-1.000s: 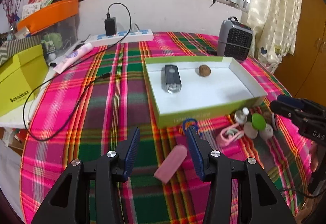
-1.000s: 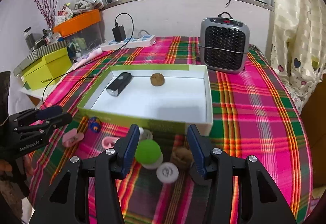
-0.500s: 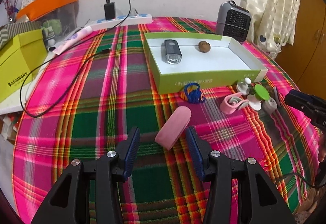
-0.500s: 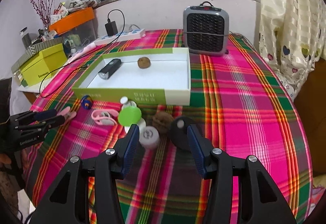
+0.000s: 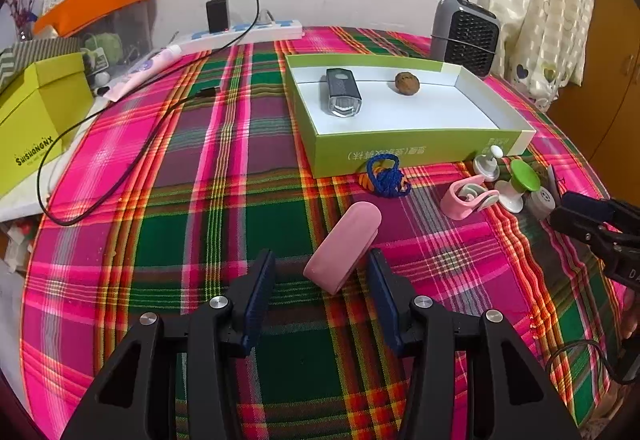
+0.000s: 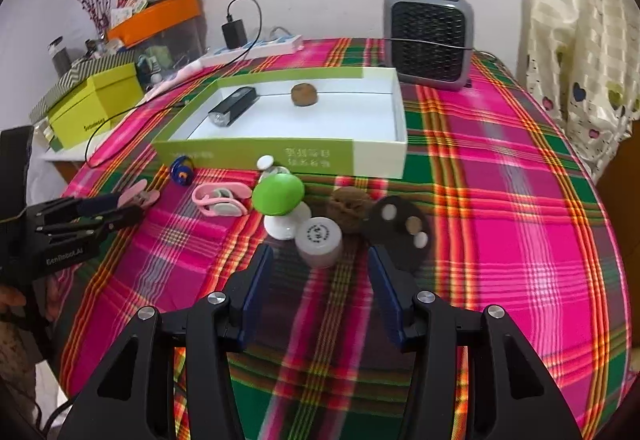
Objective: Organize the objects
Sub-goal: 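Grasp pink clip with left tool while right tool grasps white round jar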
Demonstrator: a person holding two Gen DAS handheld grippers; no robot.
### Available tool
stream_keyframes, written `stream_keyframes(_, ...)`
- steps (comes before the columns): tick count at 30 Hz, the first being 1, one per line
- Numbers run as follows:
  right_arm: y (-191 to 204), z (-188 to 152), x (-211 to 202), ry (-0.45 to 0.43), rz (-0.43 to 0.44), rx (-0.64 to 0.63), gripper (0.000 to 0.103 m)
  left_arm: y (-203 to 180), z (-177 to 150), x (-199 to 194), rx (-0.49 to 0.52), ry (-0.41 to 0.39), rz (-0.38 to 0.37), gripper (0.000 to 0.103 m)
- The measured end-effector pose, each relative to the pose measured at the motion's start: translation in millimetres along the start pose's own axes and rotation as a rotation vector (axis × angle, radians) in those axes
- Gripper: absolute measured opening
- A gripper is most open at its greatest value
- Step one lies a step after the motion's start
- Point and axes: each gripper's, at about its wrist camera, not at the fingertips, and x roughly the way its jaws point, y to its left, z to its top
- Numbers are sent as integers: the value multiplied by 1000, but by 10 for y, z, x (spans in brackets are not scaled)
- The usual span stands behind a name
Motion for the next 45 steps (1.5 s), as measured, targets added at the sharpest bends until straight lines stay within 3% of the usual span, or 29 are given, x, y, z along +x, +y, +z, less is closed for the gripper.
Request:
stream_keyframes(24, 1, 88, 203, 51, -13, -8, 48, -25, 30, 31, 18, 5, 20, 44)
stream_keyframes(29, -1, 94, 202, 51, -20, -9, 39, -25, 47, 33, 20, 5, 21, 33)
stream_keyframes(35, 22, 91, 201, 52, -26, -19, 29, -51, 61, 32, 31, 5, 17, 27)
stream_keyframes(41, 29, 92, 199, 52, -29, -21, 29, -68, 65, 35, 35, 4, 18, 16)
stream_keyframes(45, 32, 91, 198, 51, -29, -20, 29, -74, 67, 36, 35, 4, 22, 16)
